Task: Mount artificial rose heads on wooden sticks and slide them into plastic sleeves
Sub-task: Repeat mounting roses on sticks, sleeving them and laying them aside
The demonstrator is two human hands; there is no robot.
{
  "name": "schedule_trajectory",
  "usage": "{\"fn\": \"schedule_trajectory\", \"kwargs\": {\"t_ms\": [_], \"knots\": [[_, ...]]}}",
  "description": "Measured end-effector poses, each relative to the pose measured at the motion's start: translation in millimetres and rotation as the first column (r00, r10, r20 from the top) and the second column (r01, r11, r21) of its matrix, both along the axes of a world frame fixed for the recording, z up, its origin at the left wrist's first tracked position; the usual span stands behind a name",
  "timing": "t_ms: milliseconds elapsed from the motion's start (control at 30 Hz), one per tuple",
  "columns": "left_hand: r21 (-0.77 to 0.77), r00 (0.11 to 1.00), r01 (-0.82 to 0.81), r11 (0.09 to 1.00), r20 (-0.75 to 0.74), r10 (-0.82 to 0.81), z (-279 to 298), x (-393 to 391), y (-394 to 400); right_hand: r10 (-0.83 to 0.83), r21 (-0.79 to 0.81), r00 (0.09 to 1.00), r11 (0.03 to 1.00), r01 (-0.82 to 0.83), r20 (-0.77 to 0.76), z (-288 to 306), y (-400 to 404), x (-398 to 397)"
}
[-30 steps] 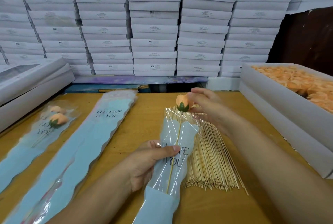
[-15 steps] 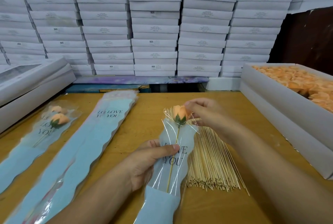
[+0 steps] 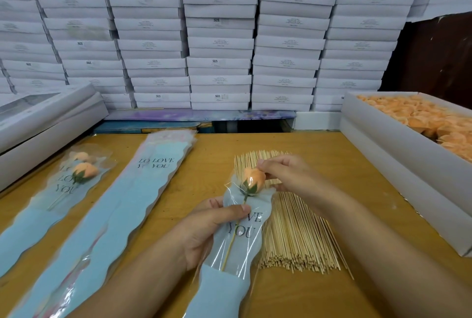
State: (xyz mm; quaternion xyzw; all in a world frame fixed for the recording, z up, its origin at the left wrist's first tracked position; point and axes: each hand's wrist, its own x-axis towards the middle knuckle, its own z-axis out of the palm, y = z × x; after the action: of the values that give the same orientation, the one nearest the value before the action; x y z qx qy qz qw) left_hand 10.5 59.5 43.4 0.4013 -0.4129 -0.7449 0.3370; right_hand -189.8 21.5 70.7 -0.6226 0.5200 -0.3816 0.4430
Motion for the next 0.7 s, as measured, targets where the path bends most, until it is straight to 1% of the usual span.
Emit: {"fn": "schedule_trajectory", "kwargs": {"t_ms": [167,267,333,433,533,700], "knots": [[0.018,1.0,0.002,1.0,0.002,-0.002,-1.7,0.4,-1.8,0.003,-0.003,0.998,1.0,-0.003,0.06,-2.1,0.0,-1.9],[0.027,0.998,-0.056,0.998,0.009,0.055,-2.5,-0.3,-1.2,0.004,-0.003,0.997,1.0,-0.004,0.081,-1.4,1.4,-1.9],[0.024,0.998,-0.061,0.998,0.008,0.061,-1.3,-0.6,-2.1,0.029,0.011,0.997,0.999,-0.03,0.066,0.3,1.2,-0.8],[0.014,1.0,0.011,1.0,-0.007,-0.011,-1.7,-0.4,-2.0,0.04,0.001,0.999,0.999,-0.04,0.035,-0.7,2.8,0.6],[-0.003,1.0,-0.001,1.0,0.009,0.001,-5.1,1.4,-3.0,0.01,0.0,1.0,1.0,-0.01,0.021,-1.2,3.7,1.9],[0.035,1.0,-0.015,0.999,-0.018,0.016,-2.5,0.6,-2.5,0.012,0.014,1.0,1.0,-0.012,0.021,0.4,5.2,3.3]]}}
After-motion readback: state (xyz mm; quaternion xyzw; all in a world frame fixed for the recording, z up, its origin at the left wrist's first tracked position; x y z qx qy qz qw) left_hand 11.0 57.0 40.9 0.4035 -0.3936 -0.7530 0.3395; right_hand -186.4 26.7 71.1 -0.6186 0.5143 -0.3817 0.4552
